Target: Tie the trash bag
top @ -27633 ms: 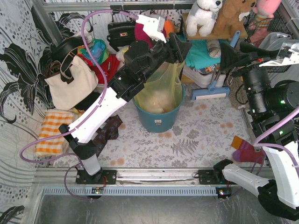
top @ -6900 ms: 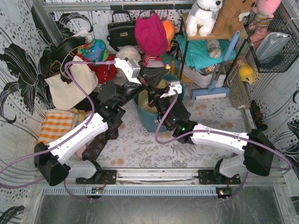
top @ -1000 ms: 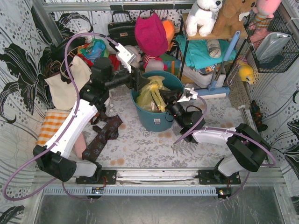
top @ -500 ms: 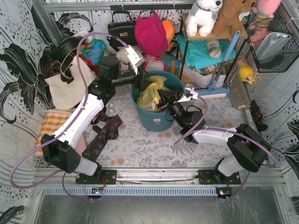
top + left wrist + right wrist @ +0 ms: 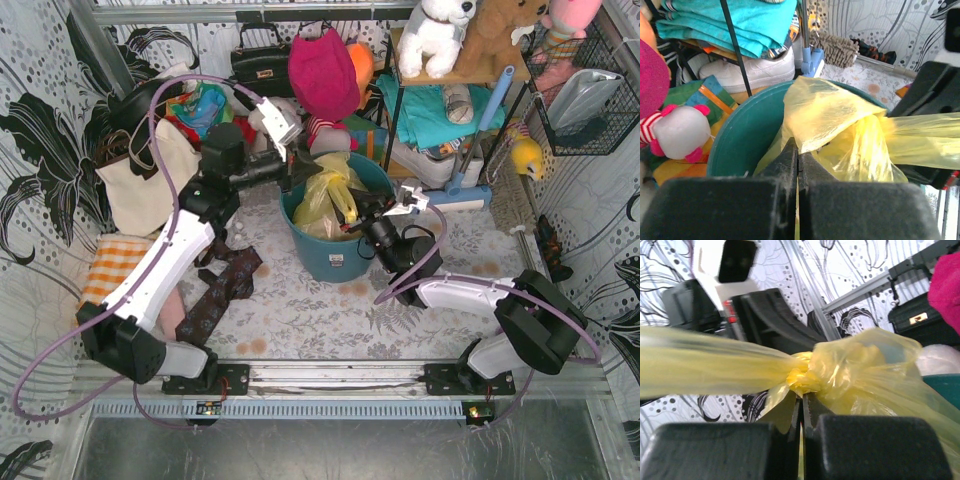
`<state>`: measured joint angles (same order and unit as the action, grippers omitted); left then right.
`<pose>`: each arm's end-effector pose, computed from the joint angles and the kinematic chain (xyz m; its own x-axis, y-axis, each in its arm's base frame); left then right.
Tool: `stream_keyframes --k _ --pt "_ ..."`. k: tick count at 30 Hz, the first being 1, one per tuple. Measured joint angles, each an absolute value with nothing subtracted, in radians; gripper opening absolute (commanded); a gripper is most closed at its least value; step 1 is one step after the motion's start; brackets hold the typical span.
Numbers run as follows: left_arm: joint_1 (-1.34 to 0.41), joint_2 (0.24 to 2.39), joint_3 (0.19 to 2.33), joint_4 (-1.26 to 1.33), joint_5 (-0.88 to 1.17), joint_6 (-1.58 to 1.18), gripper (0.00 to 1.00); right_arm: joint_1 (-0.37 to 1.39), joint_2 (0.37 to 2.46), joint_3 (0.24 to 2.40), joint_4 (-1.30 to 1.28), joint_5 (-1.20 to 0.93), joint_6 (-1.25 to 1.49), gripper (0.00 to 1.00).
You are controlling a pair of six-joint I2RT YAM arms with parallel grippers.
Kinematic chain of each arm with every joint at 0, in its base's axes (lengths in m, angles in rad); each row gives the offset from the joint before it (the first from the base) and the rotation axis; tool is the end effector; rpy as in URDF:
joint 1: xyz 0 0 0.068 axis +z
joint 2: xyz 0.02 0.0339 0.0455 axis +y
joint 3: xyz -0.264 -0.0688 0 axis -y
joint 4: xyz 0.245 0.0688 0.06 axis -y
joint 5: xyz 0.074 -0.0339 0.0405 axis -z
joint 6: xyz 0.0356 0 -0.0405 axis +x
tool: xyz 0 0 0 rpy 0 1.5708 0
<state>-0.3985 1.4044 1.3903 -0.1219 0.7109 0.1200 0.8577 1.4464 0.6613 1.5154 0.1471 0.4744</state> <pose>0.2879 -0.1464 0.4167 -0.0175 0.1058 -0.9942 0.8984 0.4380 0.0308 0.1899 0.2116 0.3176 0.0791 0.7822 -0.6180 -0.8014 0.4186 0.4273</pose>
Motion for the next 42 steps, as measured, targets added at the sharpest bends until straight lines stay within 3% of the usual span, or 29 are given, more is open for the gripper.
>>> stream_keyframes --k 9,20,42 --pt "-0.398 1.289 1.361 -0.099 0.662 0.095 0.00 0.858 1.436 0.660 1.435 0.186 0.471 0.00" --pt "-0.398 1.298 1.343 -0.106 0.627 0.076 0.00 0.858 1.526 0.715 1.491 0.057 0.520 0.00" --pt "-0.398 1.195 1.235 -0.136 0.609 0.022 0.00 0.865 1.608 0.774 1.573 0.259 0.459 0.00"
